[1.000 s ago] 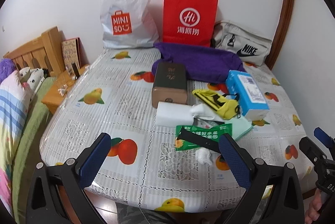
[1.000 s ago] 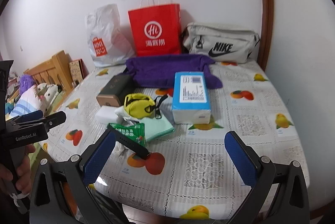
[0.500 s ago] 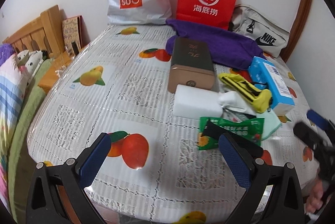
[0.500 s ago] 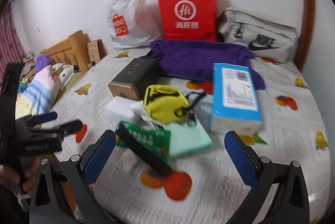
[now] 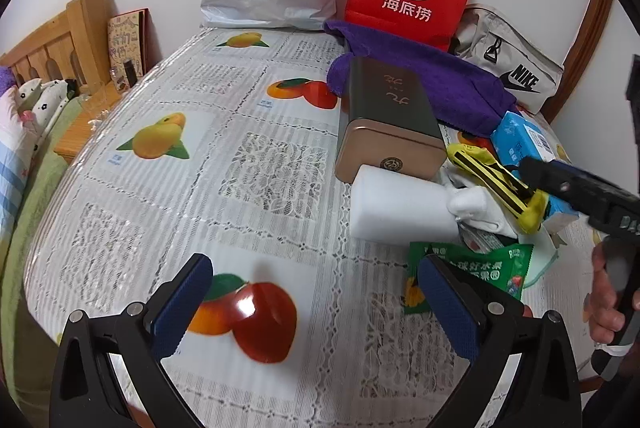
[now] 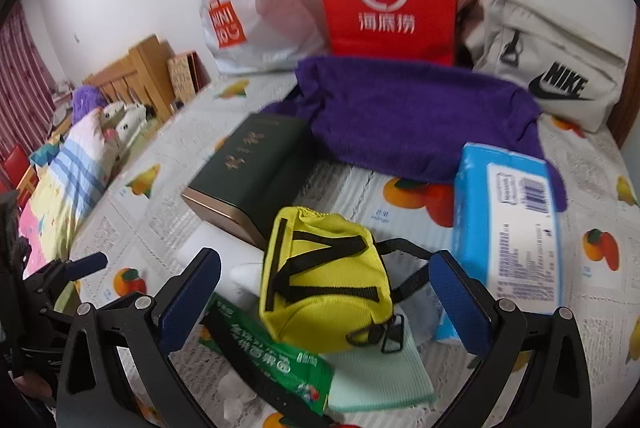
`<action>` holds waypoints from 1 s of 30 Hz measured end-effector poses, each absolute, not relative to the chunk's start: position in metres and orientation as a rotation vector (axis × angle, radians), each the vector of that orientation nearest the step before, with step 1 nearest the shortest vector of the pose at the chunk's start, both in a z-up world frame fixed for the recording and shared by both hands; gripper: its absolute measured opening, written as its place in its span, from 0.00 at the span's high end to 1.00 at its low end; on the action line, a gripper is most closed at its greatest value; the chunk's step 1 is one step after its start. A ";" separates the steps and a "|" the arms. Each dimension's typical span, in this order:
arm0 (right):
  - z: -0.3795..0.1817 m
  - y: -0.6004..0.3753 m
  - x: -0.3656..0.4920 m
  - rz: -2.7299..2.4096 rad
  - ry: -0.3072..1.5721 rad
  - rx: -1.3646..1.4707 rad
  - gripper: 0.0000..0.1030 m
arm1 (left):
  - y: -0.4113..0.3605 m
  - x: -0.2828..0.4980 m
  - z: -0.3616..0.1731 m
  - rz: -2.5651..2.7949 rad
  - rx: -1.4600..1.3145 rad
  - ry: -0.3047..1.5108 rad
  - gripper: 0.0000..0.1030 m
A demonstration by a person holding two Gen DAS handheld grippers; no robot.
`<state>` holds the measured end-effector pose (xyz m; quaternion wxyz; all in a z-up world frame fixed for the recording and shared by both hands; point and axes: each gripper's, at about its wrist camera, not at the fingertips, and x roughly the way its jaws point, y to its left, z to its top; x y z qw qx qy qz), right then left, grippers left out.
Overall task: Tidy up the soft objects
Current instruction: 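Grasp the yellow pouch with the right tool while the left tool approaches the white sponge, then grasp the white sponge block with the left tool while the right tool lifts the yellow pouch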
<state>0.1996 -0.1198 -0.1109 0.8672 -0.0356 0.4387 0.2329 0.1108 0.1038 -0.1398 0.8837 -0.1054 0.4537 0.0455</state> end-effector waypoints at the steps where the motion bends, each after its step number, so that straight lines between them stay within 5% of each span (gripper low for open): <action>1: -0.115 -0.118 0.204 0.494 0.938 -0.074 0.01 | 0.104 0.114 -0.141 0.089 -0.221 0.946 0.00; 8: -0.146 -0.106 0.220 0.499 1.070 -0.079 0.01 | 0.109 0.131 -0.149 0.069 -0.243 0.958 0.00; 11: -0.152 -0.108 0.222 0.493 1.091 -0.052 0.12 | 0.109 0.136 -0.151 0.057 -0.245 0.965 0.00; 21: -0.136 -0.119 0.206 0.538 0.997 0.003 0.29 | 0.100 0.146 -0.148 0.015 -0.234 0.956 0.00; 30: -0.102 -0.155 0.169 0.533 0.867 0.078 0.29 | 0.069 0.153 -0.152 -0.064 -0.188 0.963 0.00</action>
